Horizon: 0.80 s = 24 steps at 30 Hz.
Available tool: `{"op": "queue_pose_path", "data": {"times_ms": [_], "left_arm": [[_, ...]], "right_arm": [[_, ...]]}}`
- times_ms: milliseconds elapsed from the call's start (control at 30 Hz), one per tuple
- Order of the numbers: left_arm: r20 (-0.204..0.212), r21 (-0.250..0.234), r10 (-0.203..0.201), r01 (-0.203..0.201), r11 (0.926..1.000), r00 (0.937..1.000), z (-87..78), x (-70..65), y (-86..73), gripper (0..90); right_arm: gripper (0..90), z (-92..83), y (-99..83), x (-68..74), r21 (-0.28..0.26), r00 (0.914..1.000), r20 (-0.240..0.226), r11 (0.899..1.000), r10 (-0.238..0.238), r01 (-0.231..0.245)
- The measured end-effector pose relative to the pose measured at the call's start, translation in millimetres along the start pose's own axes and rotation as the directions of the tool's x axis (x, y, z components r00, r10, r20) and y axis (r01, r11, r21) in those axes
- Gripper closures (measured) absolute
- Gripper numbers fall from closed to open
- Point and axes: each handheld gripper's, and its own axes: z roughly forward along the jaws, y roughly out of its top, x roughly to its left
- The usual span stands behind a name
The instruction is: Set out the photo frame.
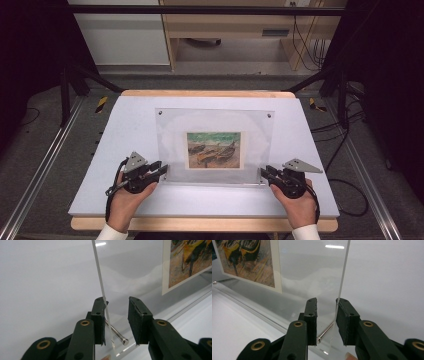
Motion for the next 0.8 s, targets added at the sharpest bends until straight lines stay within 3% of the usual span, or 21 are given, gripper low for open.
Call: {"op": "queue_pose_path", "data": {"times_ms": [800], "left_arm": [[0.01,0.026,0.017,-0.017,0.9995,0.9998,-5.8,-4.4,-8.6,68.3]], "right_arm": [[70.3,-5.1,-8.8,5.1,0.022,0.9996,0.006,0.999,-0.026,0.026]]}}
